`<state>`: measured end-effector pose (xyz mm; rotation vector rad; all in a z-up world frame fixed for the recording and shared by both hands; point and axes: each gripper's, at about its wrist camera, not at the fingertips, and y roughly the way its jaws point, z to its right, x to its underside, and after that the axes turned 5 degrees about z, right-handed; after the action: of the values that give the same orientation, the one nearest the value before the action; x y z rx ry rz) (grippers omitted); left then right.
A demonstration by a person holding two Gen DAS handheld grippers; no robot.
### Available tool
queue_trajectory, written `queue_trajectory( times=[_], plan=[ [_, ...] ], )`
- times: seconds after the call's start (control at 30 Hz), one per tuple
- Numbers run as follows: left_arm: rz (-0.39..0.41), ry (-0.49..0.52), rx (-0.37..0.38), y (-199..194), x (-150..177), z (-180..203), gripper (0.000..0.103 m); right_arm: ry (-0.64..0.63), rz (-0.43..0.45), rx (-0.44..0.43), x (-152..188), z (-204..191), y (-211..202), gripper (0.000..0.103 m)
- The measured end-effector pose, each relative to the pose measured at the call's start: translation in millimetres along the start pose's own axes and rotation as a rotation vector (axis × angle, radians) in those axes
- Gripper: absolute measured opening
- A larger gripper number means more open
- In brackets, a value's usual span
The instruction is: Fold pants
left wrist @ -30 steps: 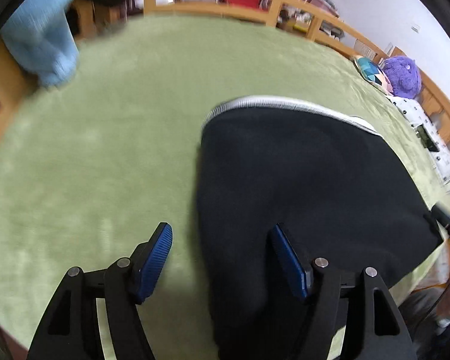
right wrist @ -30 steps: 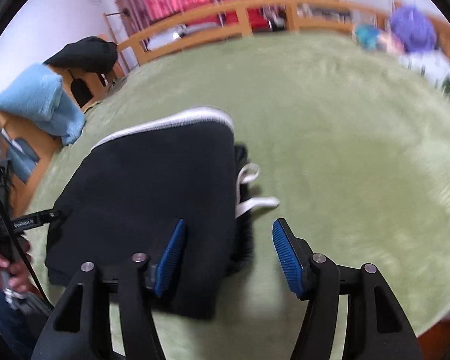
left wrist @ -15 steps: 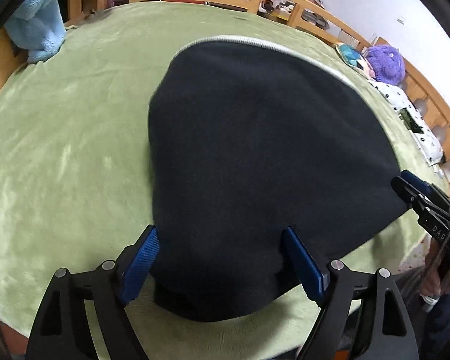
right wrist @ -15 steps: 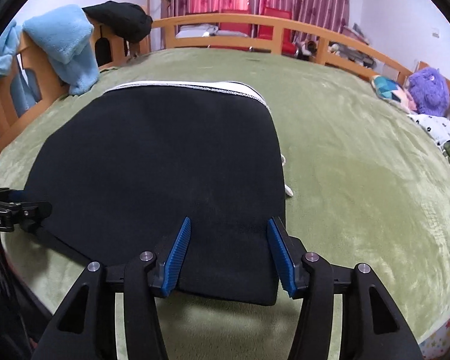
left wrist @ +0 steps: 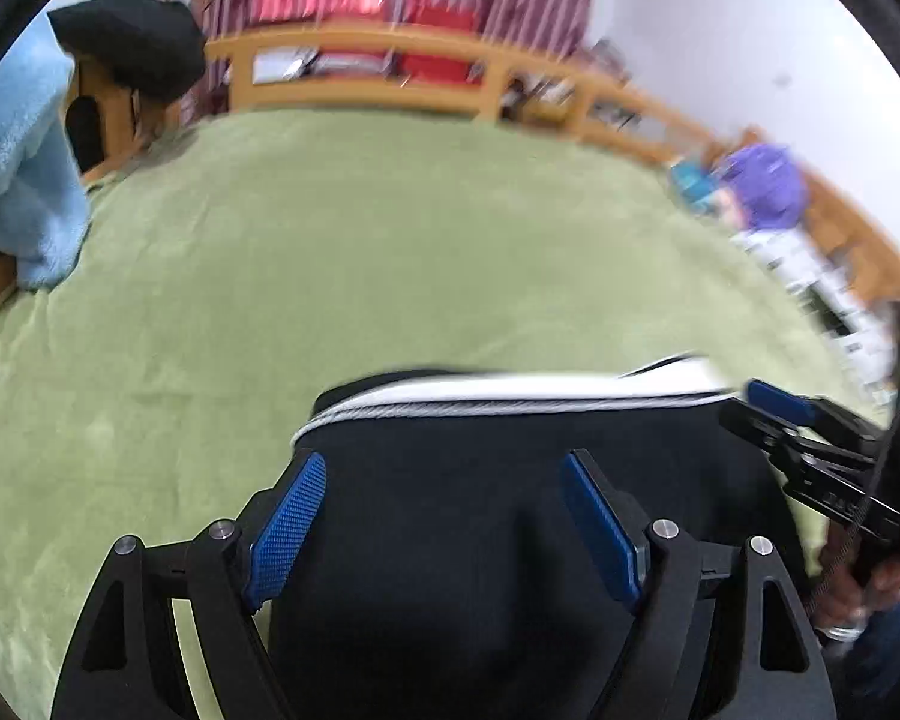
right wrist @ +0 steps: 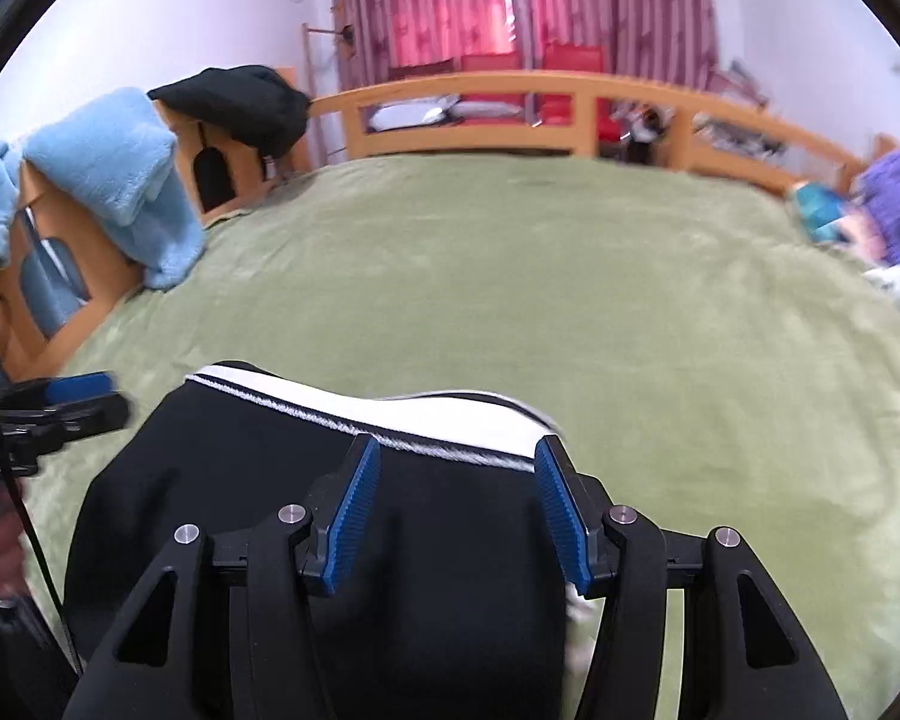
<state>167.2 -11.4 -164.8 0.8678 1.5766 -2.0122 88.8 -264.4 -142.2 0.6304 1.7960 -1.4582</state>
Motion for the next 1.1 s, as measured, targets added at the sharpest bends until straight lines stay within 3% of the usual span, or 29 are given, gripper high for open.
queue_trajectory(
  times=[0.1,0.3,0.4,0.53,0.6,0.8,1.1],
  plan=[
    [-0.072,-0.064,0.003,34,17,-14,0.08,-0.008,-0.09,0.06,17,7,36,0.053],
    [-0.077,-0.158,0.037,42,22,-32,0.091,0.077,-0.079,0.037,18,23,40,0.05],
    [-0.087,-0.211,0.04,38,22,-39,0.09,0.069,-0.074,0.059,18,20,37,0.05],
    [-0.08,-0.241,0.041,25,22,-43,0.087,0.121,-0.075,0.11,20,26,28,0.066],
    [-0.052,-0.247,0.026,5,25,-38,0.087,0.179,-0.088,0.115,18,33,21,0.067],
    [0.038,-0.155,0.04,-69,39,-5,0.087,0.159,-0.035,0.136,15,18,-38,0.067],
    [0.098,-0.066,0.031,-168,59,40,0.089,0.06,0.087,0.219,23,-28,-180,0.074]
  ],
)
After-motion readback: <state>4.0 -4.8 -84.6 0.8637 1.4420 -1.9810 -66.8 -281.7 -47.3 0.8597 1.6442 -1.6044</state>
